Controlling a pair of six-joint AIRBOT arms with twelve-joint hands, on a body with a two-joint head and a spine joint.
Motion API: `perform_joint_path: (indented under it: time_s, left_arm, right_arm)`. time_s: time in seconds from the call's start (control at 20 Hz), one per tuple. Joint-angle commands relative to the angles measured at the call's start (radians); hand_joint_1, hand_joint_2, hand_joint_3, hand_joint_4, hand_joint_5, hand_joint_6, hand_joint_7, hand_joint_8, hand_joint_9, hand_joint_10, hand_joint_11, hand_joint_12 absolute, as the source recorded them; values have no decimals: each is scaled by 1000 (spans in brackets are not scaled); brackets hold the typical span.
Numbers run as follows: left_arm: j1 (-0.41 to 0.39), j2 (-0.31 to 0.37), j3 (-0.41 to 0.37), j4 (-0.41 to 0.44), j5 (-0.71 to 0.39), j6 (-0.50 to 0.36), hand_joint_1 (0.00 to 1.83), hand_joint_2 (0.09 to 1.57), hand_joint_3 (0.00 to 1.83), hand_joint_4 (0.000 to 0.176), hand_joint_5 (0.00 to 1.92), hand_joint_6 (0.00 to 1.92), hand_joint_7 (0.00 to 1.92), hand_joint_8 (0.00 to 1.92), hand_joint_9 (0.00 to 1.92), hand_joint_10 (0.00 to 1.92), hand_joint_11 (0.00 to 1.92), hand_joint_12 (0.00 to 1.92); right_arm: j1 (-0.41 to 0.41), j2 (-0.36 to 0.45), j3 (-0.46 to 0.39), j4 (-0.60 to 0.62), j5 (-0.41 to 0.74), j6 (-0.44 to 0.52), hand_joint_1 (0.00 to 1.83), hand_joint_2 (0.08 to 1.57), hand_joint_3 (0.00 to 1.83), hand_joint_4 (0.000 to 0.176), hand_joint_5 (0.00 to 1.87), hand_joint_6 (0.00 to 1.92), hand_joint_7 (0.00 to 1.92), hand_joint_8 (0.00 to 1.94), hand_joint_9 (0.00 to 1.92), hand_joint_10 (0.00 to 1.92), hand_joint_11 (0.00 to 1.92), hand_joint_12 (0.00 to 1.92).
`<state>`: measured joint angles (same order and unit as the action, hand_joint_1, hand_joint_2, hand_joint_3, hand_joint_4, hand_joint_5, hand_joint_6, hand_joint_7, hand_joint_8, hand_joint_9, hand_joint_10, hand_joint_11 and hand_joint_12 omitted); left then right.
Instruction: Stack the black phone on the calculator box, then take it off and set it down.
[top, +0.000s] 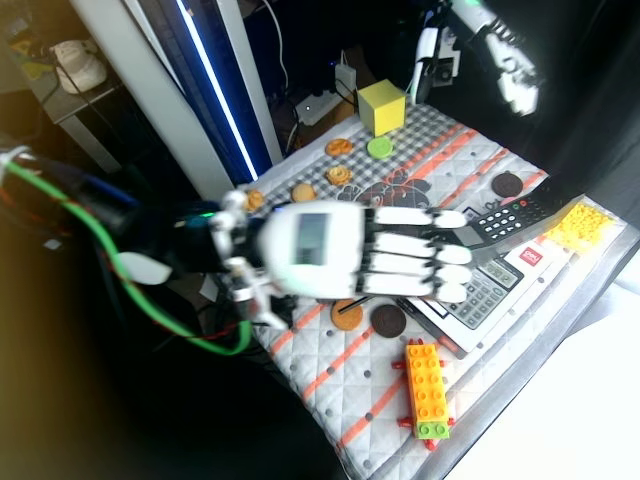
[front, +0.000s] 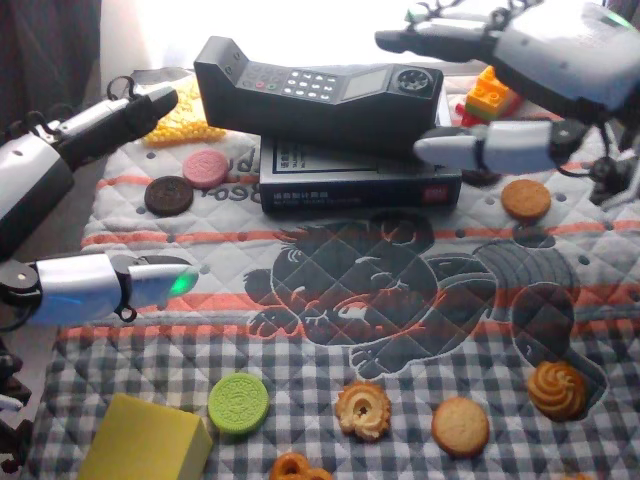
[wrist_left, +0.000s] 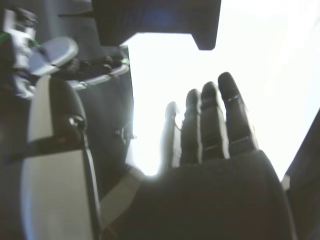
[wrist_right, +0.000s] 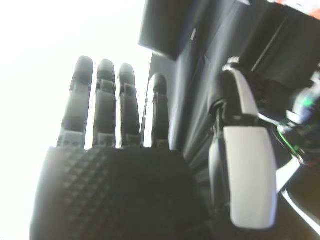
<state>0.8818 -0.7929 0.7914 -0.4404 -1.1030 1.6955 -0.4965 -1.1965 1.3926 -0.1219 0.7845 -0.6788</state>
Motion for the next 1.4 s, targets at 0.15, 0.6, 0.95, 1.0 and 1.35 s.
perform_joint_path:
  time_s: [0.15, 0.6, 0.95, 1.0, 1.35]
  left_arm:
    - [-2, -1, 6, 8, -128, -8, 936, 878, 1, 105, 178, 0, 260, 0, 245, 0, 0, 743]
    - [2, -15, 13, 1, -106, -9, 924, 892, 3, 116, 192, 5, 246, 3, 219, 0, 0, 696]
    - [2, -22, 15, -2, -98, -10, 960, 900, 1, 106, 230, 0, 263, 0, 245, 0, 0, 758]
    - [3, -22, 15, -2, -97, -11, 932, 903, 1, 102, 228, 0, 260, 0, 250, 2, 0, 816]
    - [35, -23, 21, -11, -113, -80, 906, 926, 3, 103, 223, 1, 257, 1, 244, 2, 0, 739]
  right_arm:
    - [41, -44, 55, 12, 19, 2, 667, 1039, 0, 176, 324, 0, 344, 1, 563, 28, 109, 1322]
    - [69, -109, 112, -1, -50, 2, 758, 1021, 0, 132, 452, 5, 535, 8, 652, 38, 203, 1292]
    - [81, -126, 131, -11, -74, 2, 1222, 1134, 1, 0, 936, 956, 974, 1106, 1374, 261, 1127, 1103]
    - [82, -125, 132, -12, -74, 2, 1218, 1143, 1, 0, 900, 1017, 976, 1102, 1327, 267, 1047, 1145]
    - [91, -108, 113, -31, -73, 2, 1237, 1120, 0, 0, 939, 926, 1039, 1028, 1192, 572, 915, 1281]
